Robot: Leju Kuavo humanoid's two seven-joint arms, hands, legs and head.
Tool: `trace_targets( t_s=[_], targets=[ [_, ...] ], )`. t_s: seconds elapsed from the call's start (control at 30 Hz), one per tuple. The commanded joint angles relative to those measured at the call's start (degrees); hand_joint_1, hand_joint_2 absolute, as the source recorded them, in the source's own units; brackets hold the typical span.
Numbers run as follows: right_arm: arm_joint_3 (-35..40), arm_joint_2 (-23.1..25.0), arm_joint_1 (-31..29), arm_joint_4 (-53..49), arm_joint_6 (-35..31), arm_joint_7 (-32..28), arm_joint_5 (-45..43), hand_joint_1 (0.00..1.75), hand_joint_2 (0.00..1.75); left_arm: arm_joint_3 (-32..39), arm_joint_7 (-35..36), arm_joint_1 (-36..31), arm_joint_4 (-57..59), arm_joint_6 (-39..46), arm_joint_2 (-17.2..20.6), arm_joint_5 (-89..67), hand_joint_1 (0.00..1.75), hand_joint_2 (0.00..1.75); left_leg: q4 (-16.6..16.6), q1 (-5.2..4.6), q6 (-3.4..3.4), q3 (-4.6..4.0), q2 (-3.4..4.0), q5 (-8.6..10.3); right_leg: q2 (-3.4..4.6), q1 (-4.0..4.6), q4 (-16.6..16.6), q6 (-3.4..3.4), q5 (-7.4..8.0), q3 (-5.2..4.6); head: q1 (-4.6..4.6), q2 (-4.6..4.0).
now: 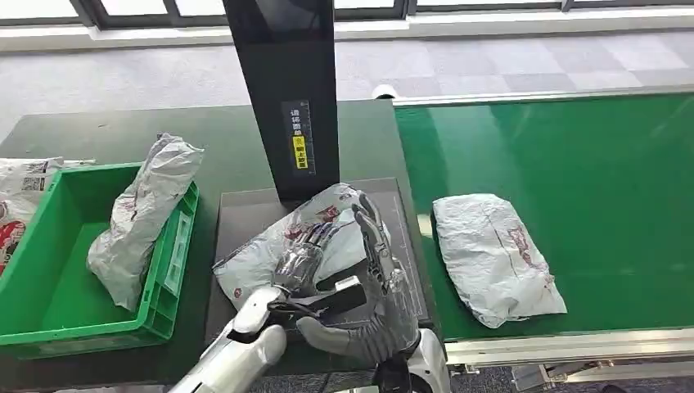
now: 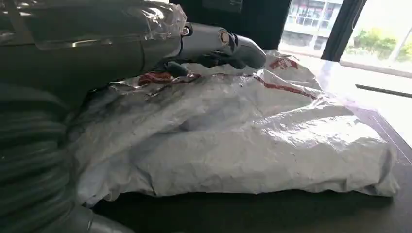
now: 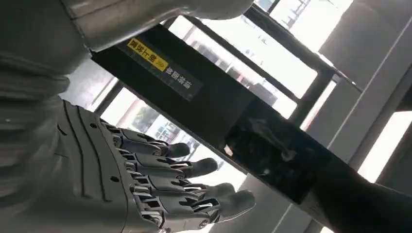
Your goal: Moved the parcel from conveyor to table for the left to box.
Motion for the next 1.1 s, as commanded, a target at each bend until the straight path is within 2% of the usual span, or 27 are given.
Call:
trace_targets(
  t_s=[0.03, 0.1, 0.4, 0.43, 0.47, 0.7, 0.83, 1.1],
  targets=[
    [1.63, -1.16, -2.94, 5.22, 0.36, -0.43, -0.94, 0.00, 1.75, 4.04, 2.30, 1.42, 1.84, 0.28, 1.77, -3.66, 0.00, 1.75, -0.19, 0.00, 0.01, 0.13, 0.25, 0.06, 0.20, 0.02, -0.18, -0.06, 0.13, 0.11, 0.00, 0.00],
    [1.63, -1.16, -2.94, 5.22, 0.36, -0.43, -0.94, 0.00, 1.75, 4.04, 2.30, 1.42, 1.84, 0.28, 1.77, -3.66, 0.00, 1.75, -0.18, 0.00, 0.02, -0.07, 0.24, 0.02, 0.17, 0.02, -0.16, -0.05, 0.06, 0.19, 0.00, 0.00],
    [1.91, -1.32, -3.10, 5.05, 0.04, -0.11, -0.93, 0.00, 1.75, 5.82, 3.16, 1.98, 0.13, 0.30, 1.88, -6.59, 0.00, 1.75, -0.16, -0.01, 0.02, 0.01, 0.21, -0.11, 0.10, 0.00, -0.12, -0.05, -0.04, 0.34, 0.00, 0.00],
    [1.89, -1.25, -2.71, 4.46, -0.10, 0.04, -0.67, 0.00, 1.75, 7.11, 2.54, 2.28, -1.22, 2.30, 1.85, -6.09, 0.66, 1.75, -0.20, 0.02, 0.03, 0.01, 0.24, -0.09, 0.13, 0.03, -0.19, -0.06, 0.00, 0.34, 0.00, 0.00],
    [1.87, -1.22, -2.42, 4.04, -0.14, 0.21, -0.45, 0.00, 1.75, 7.66, 2.24, 2.36, -1.97, 2.78, 1.93, -6.09, 1.75, 1.75, -0.26, -0.01, 0.03, 0.03, 0.27, -0.06, 0.15, 0.00, -0.22, -0.07, 0.03, 0.33, 0.00, 0.00],
    [2.24, -1.11, -1.71, 3.60, -0.83, 0.25, 0.32, 0.00, 1.75, 10.54, 1.20, 3.92, -7.77, 7.04, 2.43, -5.67, 1.75, 1.75, -0.11, 0.01, -0.01, 0.32, 0.09, -0.03, -0.01, 0.02, -0.07, -0.08, -0.01, 0.17, 0.00, 0.00],
    [2.95, -1.40, -1.60, 3.15, -0.45, 0.32, 0.99, 0.00, 1.75, 11.29, 1.19, 2.25, -4.37, 4.86, 2.34, -5.45, 1.75, 1.75, -0.07, 0.02, -0.01, 0.30, 0.05, -0.03, 0.01, 0.03, -0.05, -0.06, 0.00, 0.17, 0.00, 0.00],
    [3.52, -1.91, -1.39, 3.15, 0.94, -0.17, 0.72, 0.00, 1.75, 12.56, 0.27, 1.82, -2.32, 6.53, 2.46, -5.27, 1.75, 1.75, -0.07, 0.03, -0.01, 0.27, 0.03, -0.02, -0.01, 0.04, -0.06, -0.07, 0.00, 0.16, 0.00, 0.00]
  ],
)
